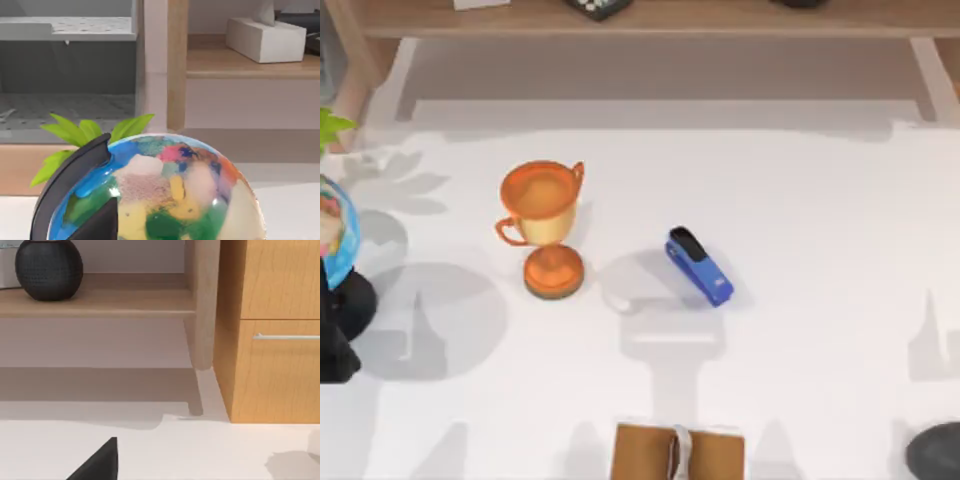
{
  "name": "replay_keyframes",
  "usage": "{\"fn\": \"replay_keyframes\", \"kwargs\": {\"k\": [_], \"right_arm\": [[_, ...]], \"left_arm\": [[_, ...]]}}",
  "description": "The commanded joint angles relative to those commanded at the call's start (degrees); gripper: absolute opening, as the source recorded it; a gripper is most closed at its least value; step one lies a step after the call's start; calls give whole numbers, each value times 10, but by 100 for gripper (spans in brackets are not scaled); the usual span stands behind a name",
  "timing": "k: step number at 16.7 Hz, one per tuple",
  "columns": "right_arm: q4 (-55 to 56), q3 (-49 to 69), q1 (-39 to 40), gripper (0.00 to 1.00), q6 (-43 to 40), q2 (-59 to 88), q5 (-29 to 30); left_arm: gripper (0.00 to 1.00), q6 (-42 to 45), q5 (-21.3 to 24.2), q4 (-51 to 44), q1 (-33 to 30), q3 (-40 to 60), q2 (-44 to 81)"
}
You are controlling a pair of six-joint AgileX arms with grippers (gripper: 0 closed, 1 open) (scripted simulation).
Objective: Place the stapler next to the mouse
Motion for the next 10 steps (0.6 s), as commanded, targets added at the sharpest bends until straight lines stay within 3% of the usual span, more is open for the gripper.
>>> {"fn": "replay_keyframes", "kwargs": {"k": [5, 10], "right_arm": [[-18, 31, 17, 100, -6, 34, -7], [-112, 176, 84, 100, -25, 210, -26]], "left_arm": [[100, 0, 0, 0, 0, 0, 0], [100, 0, 0, 0, 0, 0, 0]]}}
